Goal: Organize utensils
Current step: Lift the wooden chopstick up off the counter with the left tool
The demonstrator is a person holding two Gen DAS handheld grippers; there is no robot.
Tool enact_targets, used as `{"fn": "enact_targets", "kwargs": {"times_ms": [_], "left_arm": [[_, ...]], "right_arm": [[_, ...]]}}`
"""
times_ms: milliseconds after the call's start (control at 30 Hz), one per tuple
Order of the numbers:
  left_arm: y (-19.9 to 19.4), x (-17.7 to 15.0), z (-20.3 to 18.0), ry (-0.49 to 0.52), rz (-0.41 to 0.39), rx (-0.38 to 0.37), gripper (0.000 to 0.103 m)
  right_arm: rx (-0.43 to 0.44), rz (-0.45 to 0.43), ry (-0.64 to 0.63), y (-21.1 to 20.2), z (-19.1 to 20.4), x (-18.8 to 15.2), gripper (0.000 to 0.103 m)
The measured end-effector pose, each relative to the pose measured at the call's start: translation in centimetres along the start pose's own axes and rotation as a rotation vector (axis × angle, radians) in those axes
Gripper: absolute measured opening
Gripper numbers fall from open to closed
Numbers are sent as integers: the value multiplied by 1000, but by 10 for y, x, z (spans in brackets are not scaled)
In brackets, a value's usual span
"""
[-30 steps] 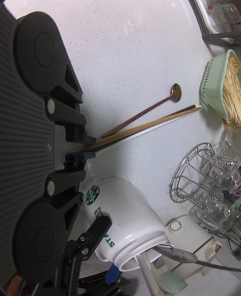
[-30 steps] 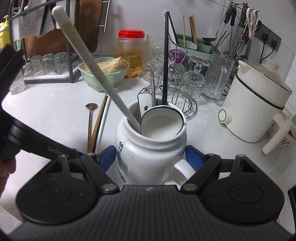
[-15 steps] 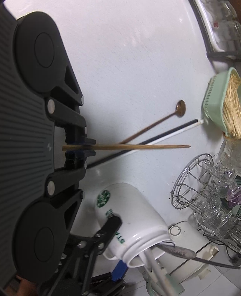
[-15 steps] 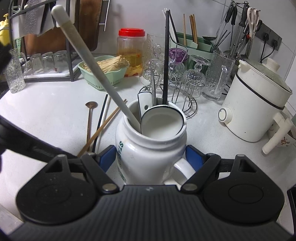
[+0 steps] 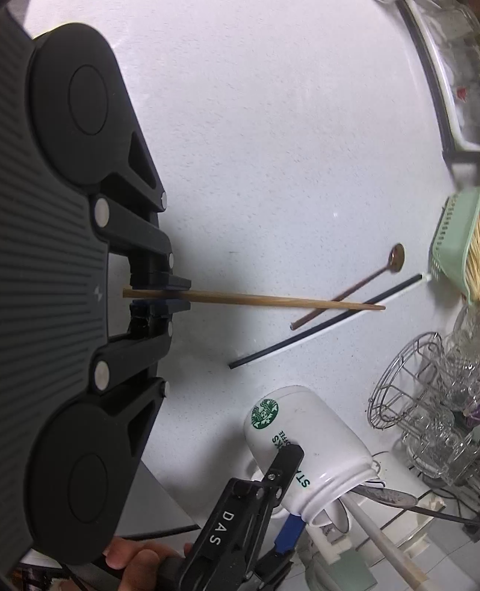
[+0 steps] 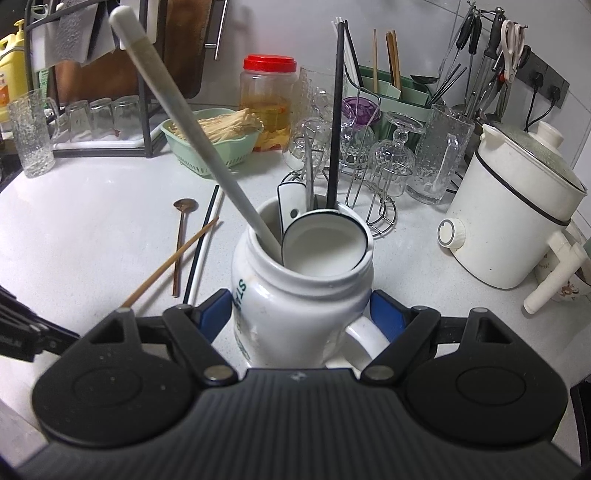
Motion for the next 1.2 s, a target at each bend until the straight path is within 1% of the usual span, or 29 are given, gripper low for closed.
{"fn": "enact_targets", "kwargs": {"times_ms": [67,133,200,367,467,500,567,600,667,733,867,967,1200], "left_arm": [[-5,-3,0,-12,1,0,2],[-9,-6,-2,1,0,13,1],[-16,-11,-5,-9,4,14,1],[-27,-32,-9,-15,32,20,1],[-29,-38,-11,-23,23,9,1],[-30,-38,-11,-21,8,18,1],[-29,-35,-14,1,-23,36,2],[-25,-32,-15,7,-24,41,4],[-18,-30,-18,17,-25,50,10],[-11,-26,-19,29,-41,61,22],[4,-19,-20,44,-54,79,24],[14,-11,-17,63,-67,111,24],[29,9,-11,99,-84,158,24]], "right_arm": [[10,-2,-7,0,0,0,83],[19,-13,-13,-1,-1,-1,83],[29,-16,-18,-2,-1,-1,83],[48,-28,-23,-4,-3,-3,83],[62,-30,-27,-7,-4,-4,83],[67,-32,-29,-8,-4,-5,82],[76,-34,-32,-11,-4,-7,82],[79,-37,-35,-13,-4,-8,82],[84,-41,-42,-16,-4,-10,82],[88,-43,-41,-19,-5,-11,82],[83,-49,-33,-22,-5,-12,82],[74,-54,-29,-22,-4,-13,82],[65,-64,-25,-23,-3,-14,82]]}}
Point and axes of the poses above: each gripper's, at about its wrist camera, not at the fingertips, and y roughly the way its jaws point, z to its left, x to its top, the point moved 7 cm from there along y, roughly the way its jaws point, and after that the axes turned 12 degrees about -z, right-handed, at the moved point
